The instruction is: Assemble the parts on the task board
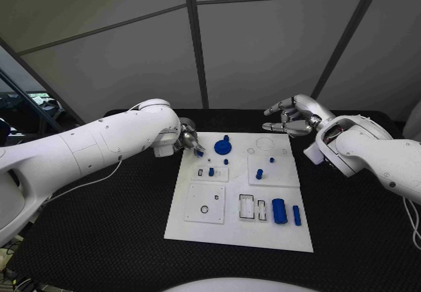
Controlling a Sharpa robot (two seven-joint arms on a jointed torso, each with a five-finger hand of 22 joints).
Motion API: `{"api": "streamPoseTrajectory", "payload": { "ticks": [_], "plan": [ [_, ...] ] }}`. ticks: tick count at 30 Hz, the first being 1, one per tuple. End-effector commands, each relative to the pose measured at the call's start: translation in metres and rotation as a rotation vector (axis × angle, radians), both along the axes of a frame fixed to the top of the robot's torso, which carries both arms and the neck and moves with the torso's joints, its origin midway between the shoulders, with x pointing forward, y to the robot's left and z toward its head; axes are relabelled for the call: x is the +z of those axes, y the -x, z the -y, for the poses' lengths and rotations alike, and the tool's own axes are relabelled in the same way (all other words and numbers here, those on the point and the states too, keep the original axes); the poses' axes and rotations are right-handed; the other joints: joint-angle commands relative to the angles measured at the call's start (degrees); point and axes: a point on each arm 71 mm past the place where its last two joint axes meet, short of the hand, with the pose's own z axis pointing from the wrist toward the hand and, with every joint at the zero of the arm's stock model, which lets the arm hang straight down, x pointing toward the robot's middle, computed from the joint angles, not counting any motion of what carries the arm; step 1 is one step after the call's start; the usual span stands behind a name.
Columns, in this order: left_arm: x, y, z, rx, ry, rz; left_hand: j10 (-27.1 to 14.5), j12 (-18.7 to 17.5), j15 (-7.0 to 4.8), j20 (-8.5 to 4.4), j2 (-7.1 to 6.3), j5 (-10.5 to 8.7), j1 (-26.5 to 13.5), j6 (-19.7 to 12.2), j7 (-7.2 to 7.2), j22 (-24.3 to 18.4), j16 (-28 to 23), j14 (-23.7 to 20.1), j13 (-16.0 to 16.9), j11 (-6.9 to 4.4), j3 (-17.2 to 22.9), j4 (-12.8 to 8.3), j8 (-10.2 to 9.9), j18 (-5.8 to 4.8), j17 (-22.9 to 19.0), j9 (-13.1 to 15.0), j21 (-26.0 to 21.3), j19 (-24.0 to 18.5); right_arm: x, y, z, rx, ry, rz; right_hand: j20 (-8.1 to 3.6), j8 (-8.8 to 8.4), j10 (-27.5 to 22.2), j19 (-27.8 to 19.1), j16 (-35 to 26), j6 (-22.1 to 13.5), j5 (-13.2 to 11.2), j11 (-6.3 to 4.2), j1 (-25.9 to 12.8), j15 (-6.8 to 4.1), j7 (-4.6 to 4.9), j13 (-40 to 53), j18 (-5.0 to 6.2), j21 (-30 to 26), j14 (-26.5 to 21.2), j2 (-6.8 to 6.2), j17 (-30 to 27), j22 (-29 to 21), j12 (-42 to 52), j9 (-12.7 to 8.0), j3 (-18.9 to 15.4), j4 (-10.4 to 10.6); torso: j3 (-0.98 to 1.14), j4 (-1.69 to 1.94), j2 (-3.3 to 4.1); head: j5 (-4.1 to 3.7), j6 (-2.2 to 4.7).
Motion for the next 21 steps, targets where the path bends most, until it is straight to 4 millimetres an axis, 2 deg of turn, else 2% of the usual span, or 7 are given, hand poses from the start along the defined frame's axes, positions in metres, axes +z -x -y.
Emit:
{"api": "streamPoseTrajectory", "payload": {
  "ticks": [1, 7, 12, 21],
  "plan": [
    [0.003, 0.003, 0.0, 0.0, 0.057, 0.009, 0.6, -0.2, 0.08, 0.04, -0.35, -0.1, -1.0, -0.3, -0.14, 0.2, 0.5, 3.7, 0.0, -0.23, 8.2, -7.3, 0.3, -2.41, 6.5, 0.4, -0.1, 0.1, 0.001, 0.0, 0.0, 0.008, 0.003, 0.003, -0.27, 0.24, -0.2, -0.2, -0.2, -0.3, 0.3, -0.02, 0.3, -0.35, -0.05, 0.0, 0.69, -0.2, 0.8, 0.23, 0.1, 0.0, 0.4, 0.0, 0.1, 0.1, -0.03, 0.08, -0.06, 0.0, 0.04],
    [0.011, 0.017, -0.002, -0.009, 0.101, 0.055, 1.2, 0.0, -0.08, -0.12, -1.47, -0.12, -2.8, -0.1, -0.35, 0.8, 0.7, 3.8, 0.2, -0.38, 11.5, -8.5, 1.0, -2.5, 6.8, 1.2, 0.3, 0.5, 0.001, 0.0, 0.001, 0.006, 0.004, 0.003, -0.27, 0.26, -0.2, -0.2, -0.2, -0.3, 0.5, -0.02, 0.3, -0.35, -0.05, 0.0, 0.69, -0.3, 0.8, 0.23, 0.1, 0.0, 0.4, -0.1, 0.1, 0.1, -0.06, 0.19, 0.0, 0.08, -0.13],
    [0.013, 0.031, -0.005, -0.008, 0.12, 0.088, 1.5, 0.1, -0.19, -0.22, -2.17, -0.14, -3.6, 0.0, -0.46, 1.1, 0.7, 3.8, 0.3, -0.5, 13.2, -9.1, 1.5, -2.55, 6.9, 1.7, 0.4, 0.7, 0.001, 0.0, 0.003, 0.004, 0.005, 0.003, -0.27, 0.26, -0.2, -0.2, -0.2, -0.3, 0.5, -0.02, 0.3, -0.35, -0.05, 0.0, 0.69, -0.3, 0.8, 0.23, 0.1, 0.0, 0.4, -0.1, 0.1, 0.1, 0.02, 0.05, -0.01, 0.31, -0.3],
    [-0.003, 0.058, -0.005, 0.017, 0.099, 0.155, 2.5, 0.8, -0.42, -0.42, -3.24, 0.18, -4.7, 0.3, -0.71, 1.9, 0.8, 3.9, 1.1, -0.76, 15.4, -9.9, 2.2, -2.71, 7.0, 2.4, 1.0, 1.3, 0.001, 0.0, 0.006, -0.002, 0.008, 0.001, -0.27, 0.26, -0.2, -0.2, -0.2, -0.3, 0.5, -0.02, 0.3, -0.35, -0.05, 0.0, 0.69, -0.3, 0.8, 0.23, 0.1, 0.0, 0.4, -0.1, 0.1, 0.1, -0.04, 0.34, -0.11, -0.03, -0.68]
  ]
}}
